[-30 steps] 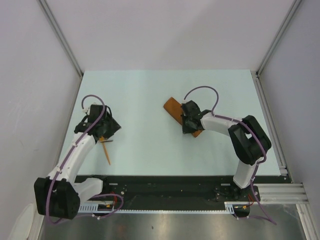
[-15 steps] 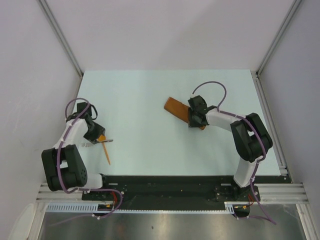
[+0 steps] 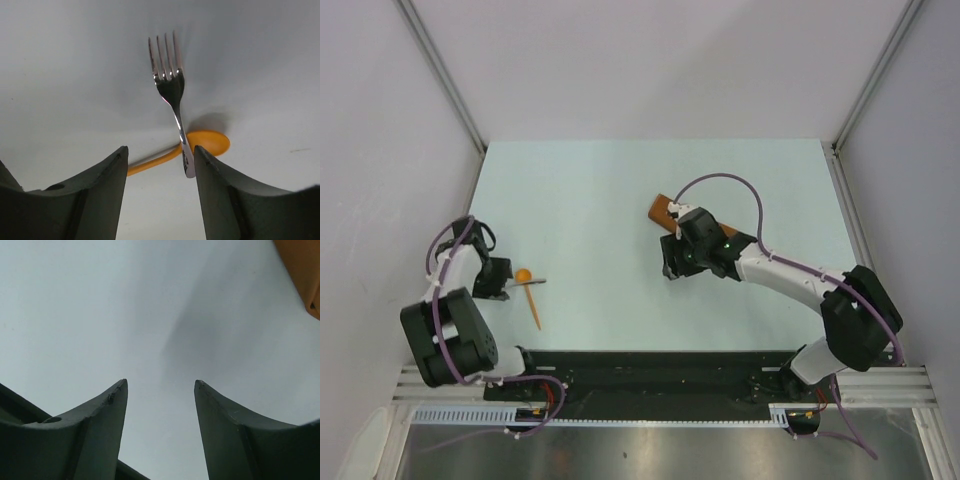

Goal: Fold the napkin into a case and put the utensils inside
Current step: Pick up the knife from the corner of the board.

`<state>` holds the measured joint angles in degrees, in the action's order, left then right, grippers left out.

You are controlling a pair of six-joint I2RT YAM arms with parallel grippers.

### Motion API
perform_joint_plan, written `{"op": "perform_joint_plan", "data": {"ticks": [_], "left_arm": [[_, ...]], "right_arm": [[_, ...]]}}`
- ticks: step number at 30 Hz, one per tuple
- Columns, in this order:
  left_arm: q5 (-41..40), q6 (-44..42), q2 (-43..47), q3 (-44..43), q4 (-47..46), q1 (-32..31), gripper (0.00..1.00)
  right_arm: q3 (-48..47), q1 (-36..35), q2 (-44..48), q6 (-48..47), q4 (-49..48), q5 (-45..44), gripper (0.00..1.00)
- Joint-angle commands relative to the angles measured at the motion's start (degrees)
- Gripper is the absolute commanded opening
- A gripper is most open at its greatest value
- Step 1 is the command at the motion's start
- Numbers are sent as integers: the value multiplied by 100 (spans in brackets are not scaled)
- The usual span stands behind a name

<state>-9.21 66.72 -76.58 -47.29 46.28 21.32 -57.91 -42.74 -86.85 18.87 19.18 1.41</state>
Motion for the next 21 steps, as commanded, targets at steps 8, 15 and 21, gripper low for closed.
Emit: {"op": "perform_joint_plan", "data": {"ticks": [8, 15, 21], "left_arm": [[613, 1572, -1439, -194, -382, 153, 42], [597, 1125, -1071, -69, -463, 189, 0], [-288, -613, 53, -892, -191, -694, 0]], "right_arm": [[201, 29, 739, -252, 288, -334, 61], [-159, 301, 880, -279, 464, -211, 63], [-571, 968, 573, -165, 429, 1085, 66]]}}
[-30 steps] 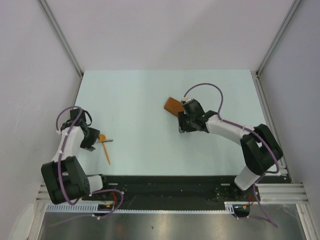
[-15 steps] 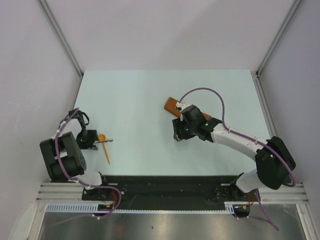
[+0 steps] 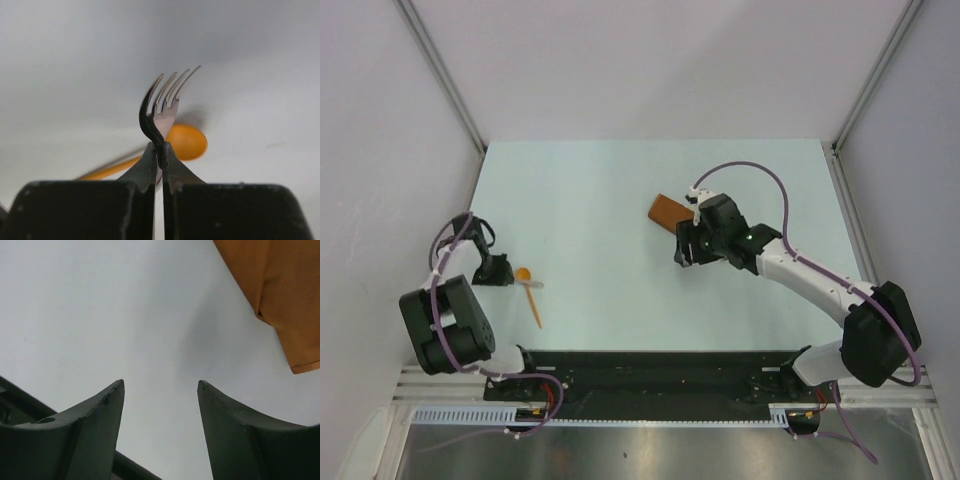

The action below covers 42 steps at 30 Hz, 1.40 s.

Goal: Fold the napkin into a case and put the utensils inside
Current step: Pick up the knife from the corner of the board, then pass from the left arm to the right

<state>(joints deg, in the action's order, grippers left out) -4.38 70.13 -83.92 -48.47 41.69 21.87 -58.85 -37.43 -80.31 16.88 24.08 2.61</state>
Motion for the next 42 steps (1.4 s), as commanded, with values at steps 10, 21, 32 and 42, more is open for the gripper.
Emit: {"op": "perform_joint_plan", "data": {"ticks": [10, 21, 32, 42], "left_arm": [[518, -6287, 535, -1999, -1506, -5067, 0], [1027, -8515, 448, -2236, -1349, -6695, 0], [860, -8472, 253, -2360, -1093, -6968, 0], [966, -8463, 148, -2413, -944, -6968, 0]], "right_arm": [[-821, 1598, -635, 482, -1290, 3799, 92], [-259, 1889, 68, 746, -2302, 4730, 79], [-364, 1519, 156, 438, -2012, 4942, 64], [-381, 1370, -28, 386, -1951, 5004, 57]]}}
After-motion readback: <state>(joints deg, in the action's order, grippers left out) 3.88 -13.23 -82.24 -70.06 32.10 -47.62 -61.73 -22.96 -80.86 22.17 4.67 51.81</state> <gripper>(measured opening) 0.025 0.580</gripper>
